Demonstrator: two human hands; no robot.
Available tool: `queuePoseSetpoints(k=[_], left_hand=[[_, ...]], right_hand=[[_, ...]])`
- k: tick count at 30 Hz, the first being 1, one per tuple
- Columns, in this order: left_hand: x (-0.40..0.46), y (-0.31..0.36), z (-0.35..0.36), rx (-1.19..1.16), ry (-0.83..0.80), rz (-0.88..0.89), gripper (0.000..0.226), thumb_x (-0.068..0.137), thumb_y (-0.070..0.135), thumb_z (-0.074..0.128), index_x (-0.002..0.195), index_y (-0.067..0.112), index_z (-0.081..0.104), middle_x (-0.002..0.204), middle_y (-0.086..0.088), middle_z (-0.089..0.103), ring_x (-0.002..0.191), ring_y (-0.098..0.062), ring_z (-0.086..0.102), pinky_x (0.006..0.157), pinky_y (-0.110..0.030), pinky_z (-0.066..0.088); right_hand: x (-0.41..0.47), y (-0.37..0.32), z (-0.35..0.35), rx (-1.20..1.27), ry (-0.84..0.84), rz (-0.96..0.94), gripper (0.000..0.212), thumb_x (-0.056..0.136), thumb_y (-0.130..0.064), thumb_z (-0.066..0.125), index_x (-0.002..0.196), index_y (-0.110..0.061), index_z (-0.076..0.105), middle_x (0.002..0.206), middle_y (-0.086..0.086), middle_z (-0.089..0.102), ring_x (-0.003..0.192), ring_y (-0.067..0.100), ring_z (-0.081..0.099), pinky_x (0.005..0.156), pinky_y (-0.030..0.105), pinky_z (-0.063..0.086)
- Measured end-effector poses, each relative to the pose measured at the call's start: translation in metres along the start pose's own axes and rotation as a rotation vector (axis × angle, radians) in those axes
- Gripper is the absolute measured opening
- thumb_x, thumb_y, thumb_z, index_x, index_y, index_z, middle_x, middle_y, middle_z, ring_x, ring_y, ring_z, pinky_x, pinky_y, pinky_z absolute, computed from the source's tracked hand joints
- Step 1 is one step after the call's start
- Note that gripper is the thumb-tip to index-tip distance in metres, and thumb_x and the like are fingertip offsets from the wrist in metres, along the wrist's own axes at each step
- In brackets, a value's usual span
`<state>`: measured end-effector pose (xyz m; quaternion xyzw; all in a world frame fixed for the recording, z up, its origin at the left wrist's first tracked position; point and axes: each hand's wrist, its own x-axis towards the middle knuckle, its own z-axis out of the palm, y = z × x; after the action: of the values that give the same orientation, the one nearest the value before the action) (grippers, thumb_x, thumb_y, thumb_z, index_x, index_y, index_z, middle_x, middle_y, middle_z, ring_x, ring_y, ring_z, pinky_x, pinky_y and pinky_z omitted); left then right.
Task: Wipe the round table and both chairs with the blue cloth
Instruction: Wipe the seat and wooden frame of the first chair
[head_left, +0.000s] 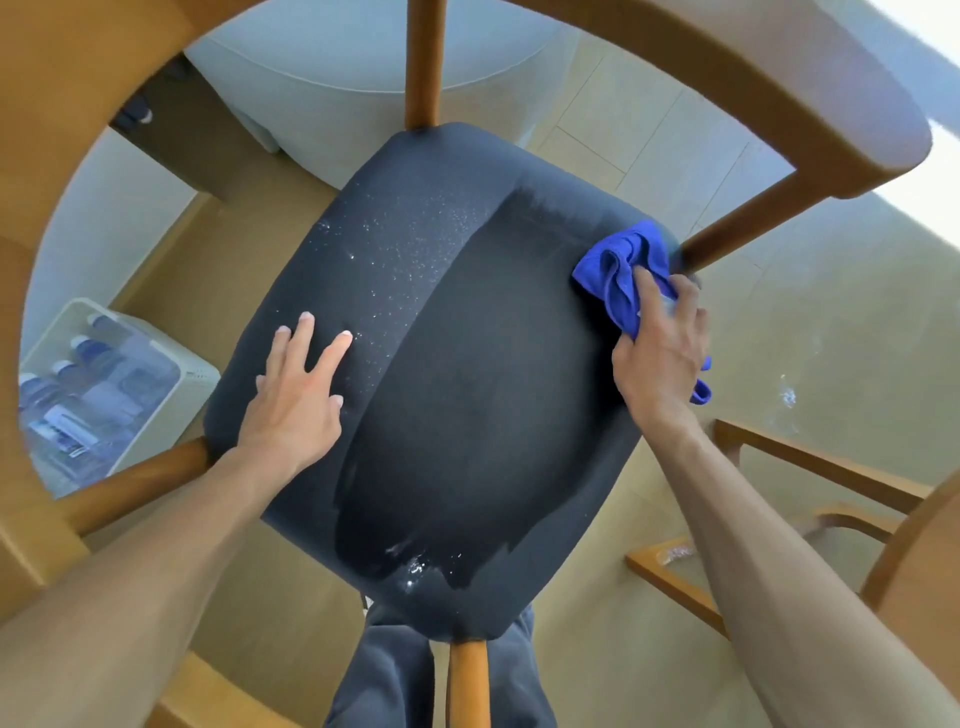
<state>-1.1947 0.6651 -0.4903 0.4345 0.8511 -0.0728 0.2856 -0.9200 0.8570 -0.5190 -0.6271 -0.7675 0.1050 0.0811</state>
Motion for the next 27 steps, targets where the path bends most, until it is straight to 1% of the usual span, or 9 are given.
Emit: queuePoseSetpoints(k=[4,7,12,16,17,19,21,24,27], left_hand=[[-0.002,0.001,-0.003,0.0,-0.009,0.013,0.066,0.096,0.014,0.049,0.15,0.031,0.015,0.158,0.003,-0.015,0.146,-0.022,-0.012,0.112,-0.055,0.026],[-0.003,-0.003,-0.003,-0.01,-0.008,0.037,0.065,0.097,0.014,0.048,0.15,0.032,0.015,0.158,0.004,-0.015,0.146,-0.022,-0.013,0.113,-0.055,0.025],[-0.005,-0.009,-0.007,0.001,-0.043,0.072,0.065,0.098,0.018,0.047,0.151,0.031,0.013,0.158,0.002,-0.015,0.146,-0.022,-0.013,0.114,-0.051,0.024],[-0.015,-0.015,-0.005,0.051,-0.05,0.051,0.066,0.097,0.024,0.048,0.151,0.029,0.009,0.158,-0.002,-0.016,0.146,-0.027,-0.012,0.113,-0.054,0.022],[-0.017,-0.017,-0.004,0.045,-0.052,0.024,0.067,0.097,0.026,0.048,0.151,0.03,0.008,0.158,-0.004,-0.016,0.145,-0.028,-0.012,0.113,-0.055,0.021],[-0.02,-0.02,-0.004,0.037,-0.064,-0.025,0.069,0.097,0.032,0.047,0.151,0.03,0.004,0.157,-0.006,-0.018,0.145,-0.03,-0.013,0.113,-0.056,0.02],[-0.018,-0.024,-0.005,0.025,-0.069,-0.062,0.07,0.097,0.037,0.045,0.151,0.031,0.0,0.157,-0.008,-0.019,0.145,-0.032,-0.013,0.113,-0.055,0.019],[-0.012,-0.025,-0.004,-0.013,-0.08,-0.098,0.072,0.097,0.042,0.042,0.15,0.032,-0.006,0.156,-0.009,-0.022,0.145,-0.034,-0.015,0.113,-0.055,0.02],[-0.011,-0.022,0.003,-0.014,-0.083,-0.1,0.074,0.098,0.042,0.039,0.15,0.03,-0.012,0.155,-0.01,-0.027,0.144,-0.035,-0.018,0.113,-0.055,0.019]], right_hand=[[-0.05,-0.04,0.006,-0.055,0.042,-0.132,0.067,0.061,0.005,0.054,0.123,-0.021,0.059,0.125,0.014,0.053,0.08,0.035,0.049,0.064,0.039,0.043],[-0.112,-0.075,0.013,-0.004,0.025,-0.253,0.064,0.058,0.004,0.053,0.116,-0.021,0.062,0.12,0.011,0.055,0.076,0.033,0.048,0.063,0.037,0.041],[-0.2,-0.094,0.018,0.047,-0.153,-0.554,0.061,0.066,0.009,0.041,0.113,-0.022,0.064,0.113,0.009,0.06,0.08,0.031,0.049,0.066,0.039,0.042],[-0.172,-0.073,0.014,-0.018,-0.224,-0.827,0.062,0.076,0.005,0.021,0.115,-0.022,0.062,0.116,0.009,0.055,0.08,0.031,0.051,0.063,0.037,0.041],[-0.157,-0.069,0.013,-0.052,-0.226,-0.881,0.063,0.076,0.005,0.02,0.115,-0.022,0.061,0.116,0.009,0.053,0.08,0.031,0.051,0.063,0.038,0.041],[-0.121,-0.066,0.009,-0.106,-0.199,-0.923,0.062,0.071,0.006,0.028,0.115,-0.023,0.059,0.117,0.009,0.052,0.08,0.032,0.05,0.063,0.04,0.043],[-0.077,-0.061,0.002,-0.139,-0.145,-0.856,0.059,0.066,0.007,0.043,0.114,-0.023,0.06,0.118,0.01,0.051,0.082,0.034,0.049,0.064,0.042,0.044],[-0.004,-0.048,-0.012,-0.159,-0.128,-0.548,0.068,0.057,0.009,0.068,0.12,-0.018,0.063,0.121,0.017,0.053,0.088,0.04,0.05,0.068,0.046,0.045],[0.055,-0.046,-0.021,-0.113,-0.101,-0.159,0.057,0.076,0.005,0.062,0.129,-0.014,0.056,0.129,0.022,0.045,0.102,0.047,0.046,0.081,0.053,0.045]])
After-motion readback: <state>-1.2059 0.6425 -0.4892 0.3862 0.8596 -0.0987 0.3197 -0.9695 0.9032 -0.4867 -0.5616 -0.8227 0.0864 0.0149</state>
